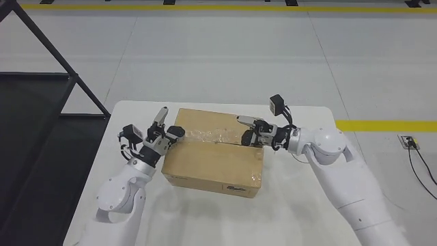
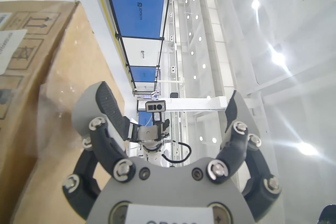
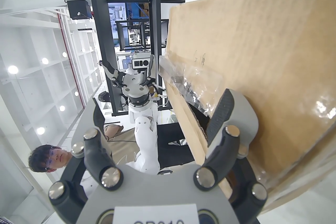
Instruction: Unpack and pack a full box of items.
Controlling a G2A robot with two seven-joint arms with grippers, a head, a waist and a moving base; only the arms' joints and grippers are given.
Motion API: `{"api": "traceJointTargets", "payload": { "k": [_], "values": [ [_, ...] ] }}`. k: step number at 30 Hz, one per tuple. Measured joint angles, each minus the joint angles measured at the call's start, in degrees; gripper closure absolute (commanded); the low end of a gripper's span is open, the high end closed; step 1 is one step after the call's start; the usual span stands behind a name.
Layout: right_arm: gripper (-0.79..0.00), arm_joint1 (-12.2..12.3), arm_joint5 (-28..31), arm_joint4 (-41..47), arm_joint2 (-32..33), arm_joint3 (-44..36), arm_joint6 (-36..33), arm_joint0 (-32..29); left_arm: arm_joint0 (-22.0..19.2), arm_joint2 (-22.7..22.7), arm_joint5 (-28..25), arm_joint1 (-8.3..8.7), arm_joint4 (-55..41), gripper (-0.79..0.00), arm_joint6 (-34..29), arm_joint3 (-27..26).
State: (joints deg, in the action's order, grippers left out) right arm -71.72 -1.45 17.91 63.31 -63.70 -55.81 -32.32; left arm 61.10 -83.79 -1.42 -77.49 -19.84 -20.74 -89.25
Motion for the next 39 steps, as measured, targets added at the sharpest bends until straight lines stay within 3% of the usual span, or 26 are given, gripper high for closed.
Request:
{"api": "traceJointTargets", "payload": {
  "k": [24,26,28,36,39],
  "values": [
    [-0.785,-0.47,-1.18,0.58,-1.78,3.11,-0.76,2.54,-1.34,1.59,-1.43,0.10,1.40,-0.785,2.08,3.85],
    [-0.508,-0.62,-1.40,0.59,-2.18,3.79,-0.62,3.02,-1.34,1.61,-1.52,0.13,1.32,-0.785,2.03,3.80],
    [-0.348,-0.73,-1.65,0.51,-2.49,4.33,-0.59,3.45,-1.34,1.61,-1.55,0.15,1.21,-0.785,1.98,3.77],
    [-0.031,-0.93,-3.86,-1.25,-3.87,5.30,-1.56,5.10,-1.40,1.55,-1.43,0.24,0.54,-0.785,1.91,3.64],
    [0.000,-0.99,-5.12,-2.26,-4.45,5.47,-1.58,5.59,-1.50,1.60,-1.42,0.26,0.38,-0.785,1.86,3.72]
  ]
}}
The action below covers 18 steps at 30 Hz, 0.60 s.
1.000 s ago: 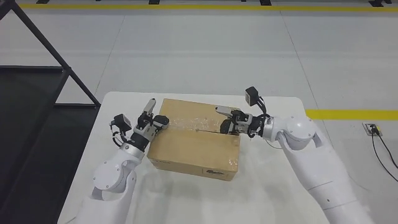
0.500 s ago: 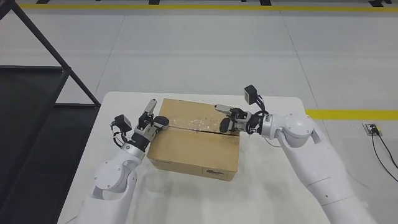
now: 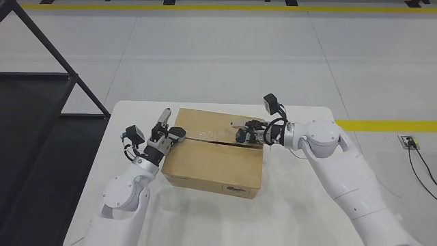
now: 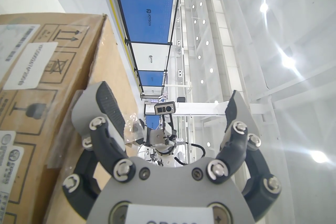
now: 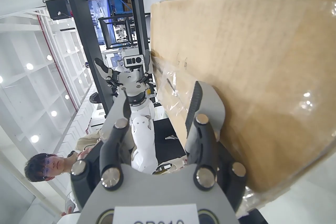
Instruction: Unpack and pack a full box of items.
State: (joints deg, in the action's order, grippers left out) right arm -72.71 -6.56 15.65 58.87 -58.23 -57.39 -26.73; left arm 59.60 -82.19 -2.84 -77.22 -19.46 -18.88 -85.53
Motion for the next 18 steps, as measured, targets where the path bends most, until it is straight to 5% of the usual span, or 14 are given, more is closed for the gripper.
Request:
{"api": "traceJointTargets", "payload": {
  "k": [18],
  "values": [
    [0.000,0.57,-1.62,-2.39,0.35,-4.52,1.24,-2.17,-1.08,0.55,0.19,0.11,-0.18,-0.785,0.35,1.68]
  ]
}}
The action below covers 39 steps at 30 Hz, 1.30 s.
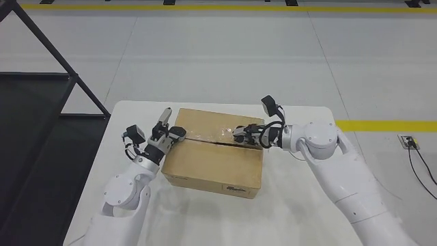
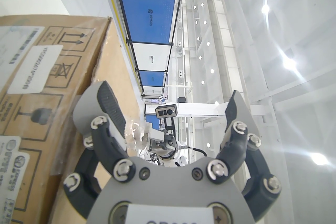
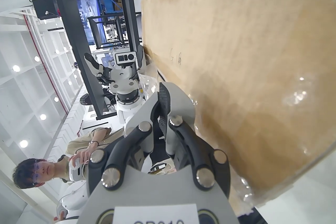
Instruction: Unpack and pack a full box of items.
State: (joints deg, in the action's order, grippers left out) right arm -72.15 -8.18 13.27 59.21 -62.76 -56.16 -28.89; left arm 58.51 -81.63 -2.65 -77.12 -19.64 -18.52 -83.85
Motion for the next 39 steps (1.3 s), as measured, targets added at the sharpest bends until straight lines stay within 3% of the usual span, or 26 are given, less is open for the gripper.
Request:
{"api": "traceJointTargets", "payload": {
  "k": [25,39],
  "values": [
    [0.000,1.56,-2.84,1.31,3.98,-11.57,3.27,-8.27,-0.54,0.87,0.26,0.09,0.38,-0.785,0.50,0.92],
    [0.000,2.12,-9.42,-4.82,3.02,-13.52,5.69,-8.40,-0.47,0.82,0.21,0.21,0.17,-0.785,0.33,0.71]
  ]
}}
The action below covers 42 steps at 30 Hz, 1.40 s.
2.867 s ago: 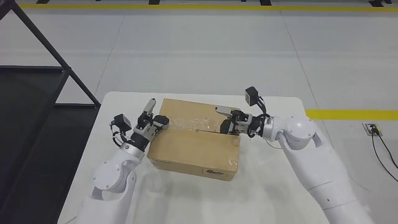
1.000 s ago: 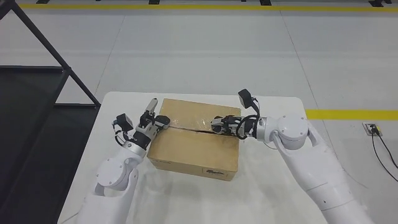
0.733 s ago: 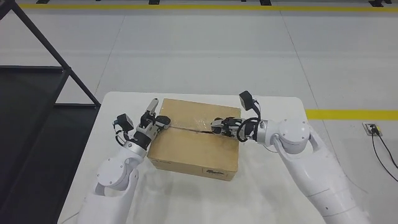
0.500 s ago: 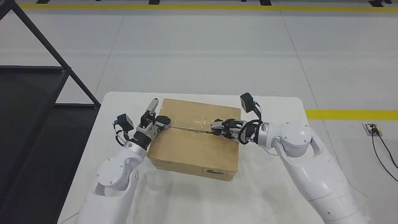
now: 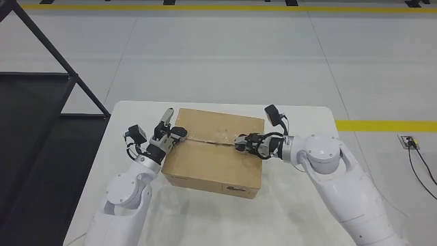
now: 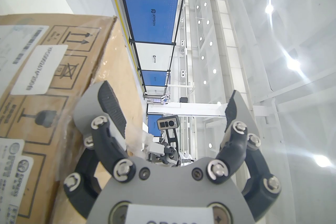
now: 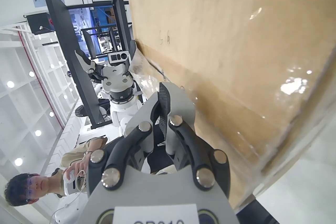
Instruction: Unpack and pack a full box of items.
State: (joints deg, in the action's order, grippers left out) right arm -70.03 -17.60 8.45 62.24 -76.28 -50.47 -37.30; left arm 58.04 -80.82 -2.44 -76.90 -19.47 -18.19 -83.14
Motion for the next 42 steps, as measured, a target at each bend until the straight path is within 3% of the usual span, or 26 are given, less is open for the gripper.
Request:
{"api": "traceJointTargets", "payload": {
  "k": [31,32,34,36,42],
  "values": [
    [0.000,1.23,-6.07,-5.78,0.20,-5.78,0.83,-2.36,0.04,0.55,-0.08,0.10,-0.30,-0.785,0.25,-0.16],
    [-0.009,1.25,-6.17,-6.04,0.05,-5.87,0.71,-2.30,0.05,0.53,-0.07,0.11,-0.31,-0.785,0.24,-0.17],
    [-0.120,1.29,-6.24,-6.66,-0.19,-6.06,0.69,-2.20,0.07,0.51,-0.07,0.13,-0.32,-0.785,0.21,-0.17],
    [-0.166,1.33,-6.29,-7.63,-0.59,-6.38,0.78,-2.13,0.09,0.50,-0.09,0.15,-0.33,-0.785,0.19,-0.16],
    [-0.166,1.43,-6.37,-9.60,-1.20,-7.60,1.50,-2.24,0.26,0.49,-0.19,0.17,-0.55,-0.785,0.24,-0.30]
  ]
}}
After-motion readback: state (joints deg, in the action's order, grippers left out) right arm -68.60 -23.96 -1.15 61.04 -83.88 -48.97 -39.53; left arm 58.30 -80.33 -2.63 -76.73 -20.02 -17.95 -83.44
